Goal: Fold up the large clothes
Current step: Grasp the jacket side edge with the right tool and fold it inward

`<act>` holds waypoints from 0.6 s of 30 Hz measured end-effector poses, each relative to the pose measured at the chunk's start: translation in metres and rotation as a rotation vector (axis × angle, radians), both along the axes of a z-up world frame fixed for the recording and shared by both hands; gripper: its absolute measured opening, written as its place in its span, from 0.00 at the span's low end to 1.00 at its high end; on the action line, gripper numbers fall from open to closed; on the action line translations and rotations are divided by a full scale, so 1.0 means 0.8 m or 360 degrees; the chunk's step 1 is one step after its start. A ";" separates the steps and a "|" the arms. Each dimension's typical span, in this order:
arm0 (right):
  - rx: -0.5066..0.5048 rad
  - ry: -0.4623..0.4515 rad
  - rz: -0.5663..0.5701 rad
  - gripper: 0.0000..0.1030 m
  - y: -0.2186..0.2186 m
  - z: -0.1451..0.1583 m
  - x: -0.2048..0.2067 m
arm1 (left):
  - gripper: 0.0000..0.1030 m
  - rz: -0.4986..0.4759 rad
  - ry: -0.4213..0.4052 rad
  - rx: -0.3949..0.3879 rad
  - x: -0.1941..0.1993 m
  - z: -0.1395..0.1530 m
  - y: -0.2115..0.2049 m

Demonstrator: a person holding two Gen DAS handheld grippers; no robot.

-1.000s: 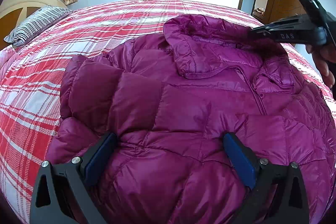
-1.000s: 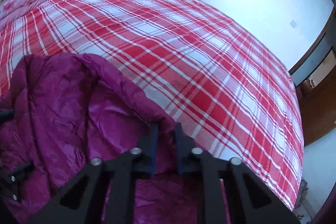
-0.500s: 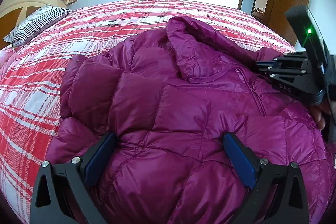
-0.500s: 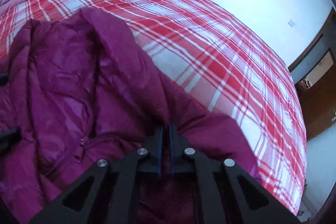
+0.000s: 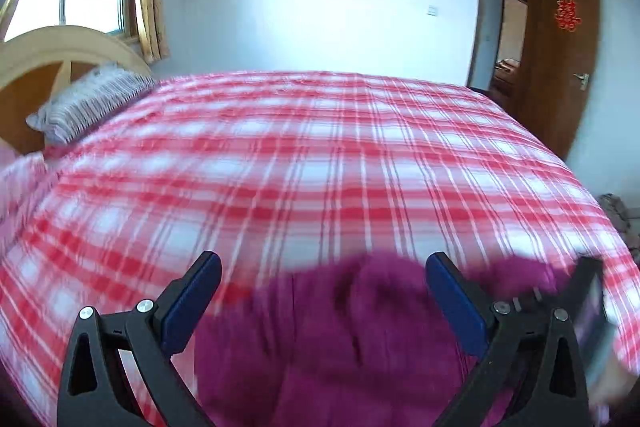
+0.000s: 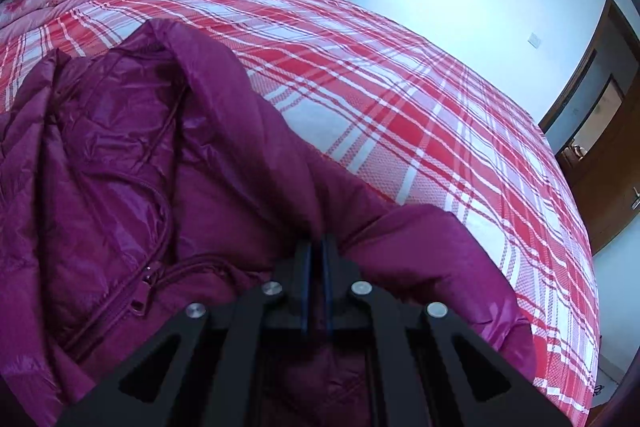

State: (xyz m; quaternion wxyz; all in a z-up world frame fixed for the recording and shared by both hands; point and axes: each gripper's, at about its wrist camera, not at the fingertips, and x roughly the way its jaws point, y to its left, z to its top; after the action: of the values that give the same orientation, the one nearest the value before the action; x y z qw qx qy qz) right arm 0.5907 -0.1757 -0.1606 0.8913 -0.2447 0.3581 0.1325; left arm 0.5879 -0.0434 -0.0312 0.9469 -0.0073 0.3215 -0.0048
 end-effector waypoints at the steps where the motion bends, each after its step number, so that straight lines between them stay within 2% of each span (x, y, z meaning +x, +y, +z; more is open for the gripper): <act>1: 0.0010 0.0003 0.0000 0.08 -0.001 0.000 0.001 | 0.99 0.0017 0.0018 0.0030 0.019 -0.003 -0.008; 3: 0.0022 0.0004 0.0000 0.08 -0.003 -0.001 0.000 | 0.99 0.0080 0.0035 0.0153 0.054 -0.018 -0.024; 4: 0.0030 0.0004 0.0001 0.08 -0.004 -0.001 0.000 | 0.99 0.0110 0.0092 0.0206 0.069 -0.033 -0.030; 7: 0.0026 -0.0006 -0.0001 0.08 -0.003 -0.001 -0.001 | 0.99 0.0154 0.0246 0.0253 0.079 -0.076 -0.025; 10: 0.0026 -0.0014 -0.0002 0.08 -0.003 -0.002 -0.002 | 0.99 0.0187 0.0327 0.0333 0.068 -0.116 -0.015; 12: 0.0041 -0.0008 -0.0001 0.08 -0.005 -0.002 -0.002 | 0.99 0.0189 0.0394 0.0300 0.064 -0.141 -0.006; 14: 0.0050 -0.0006 0.0000 0.08 -0.005 -0.001 -0.002 | 0.99 0.0198 0.0399 0.0233 0.060 -0.150 0.000; 18: 0.0043 0.0010 -0.0002 0.09 -0.004 0.008 -0.006 | 0.99 0.0208 0.0378 0.0263 0.056 -0.153 -0.003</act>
State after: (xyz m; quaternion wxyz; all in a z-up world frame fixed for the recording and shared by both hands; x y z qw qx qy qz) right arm 0.5856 -0.1785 -0.1544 0.8935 -0.2319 0.3592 0.1376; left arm 0.6324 -0.0462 -0.1535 0.8979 0.0492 0.4293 0.0843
